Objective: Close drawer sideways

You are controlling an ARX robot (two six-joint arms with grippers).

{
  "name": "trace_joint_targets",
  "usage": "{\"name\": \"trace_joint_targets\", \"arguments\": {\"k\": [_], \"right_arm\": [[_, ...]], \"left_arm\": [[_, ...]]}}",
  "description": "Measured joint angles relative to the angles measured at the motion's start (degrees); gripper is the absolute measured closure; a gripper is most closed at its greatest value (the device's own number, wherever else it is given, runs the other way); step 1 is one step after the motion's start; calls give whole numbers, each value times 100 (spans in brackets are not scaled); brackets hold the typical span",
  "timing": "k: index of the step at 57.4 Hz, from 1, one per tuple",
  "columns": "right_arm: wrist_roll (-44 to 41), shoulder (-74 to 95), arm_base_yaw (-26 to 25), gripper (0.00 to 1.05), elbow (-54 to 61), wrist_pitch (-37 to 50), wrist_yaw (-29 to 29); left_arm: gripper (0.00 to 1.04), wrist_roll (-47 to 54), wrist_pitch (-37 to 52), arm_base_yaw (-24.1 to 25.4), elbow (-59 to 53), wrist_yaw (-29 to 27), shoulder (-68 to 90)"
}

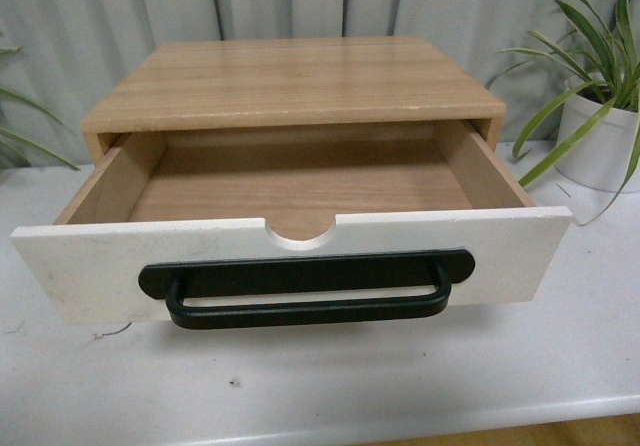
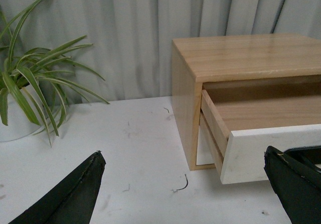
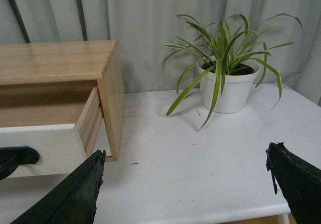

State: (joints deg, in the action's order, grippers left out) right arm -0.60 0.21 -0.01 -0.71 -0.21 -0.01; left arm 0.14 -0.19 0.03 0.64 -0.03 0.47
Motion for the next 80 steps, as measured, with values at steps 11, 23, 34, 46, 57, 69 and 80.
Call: {"name": "trace_joint_targets", "arguments": {"k": [11, 23, 34, 46, 57, 69, 80], "right_arm": [[0, 0, 0, 6, 0, 0, 0], [0, 2, 0, 6, 0, 0, 0], [0, 2, 0, 6, 0, 0, 0], [1296, 1412, 966, 6, -664, -798, 1266], [-273, 3407, 2494, 6, -1744, -1700, 579], [-2463, 4791, 3305, 6, -1799, -1436, 901], [-3611, 5801, 3303, 6, -1943, -632, 1279]], "left_arm": [[7, 2, 0, 0, 0, 0, 0], [7, 0, 0, 0, 0, 0, 0], [7, 0, 0, 0, 0, 0, 0], [7, 155, 0, -455, 50, 719, 420], [7, 2914, -101, -1360, 212, 1427, 1666], [7, 5237, 992, -1412, 334, 1604, 3445], [7, 6096, 2505, -1464, 463, 1436, 5058]]}}
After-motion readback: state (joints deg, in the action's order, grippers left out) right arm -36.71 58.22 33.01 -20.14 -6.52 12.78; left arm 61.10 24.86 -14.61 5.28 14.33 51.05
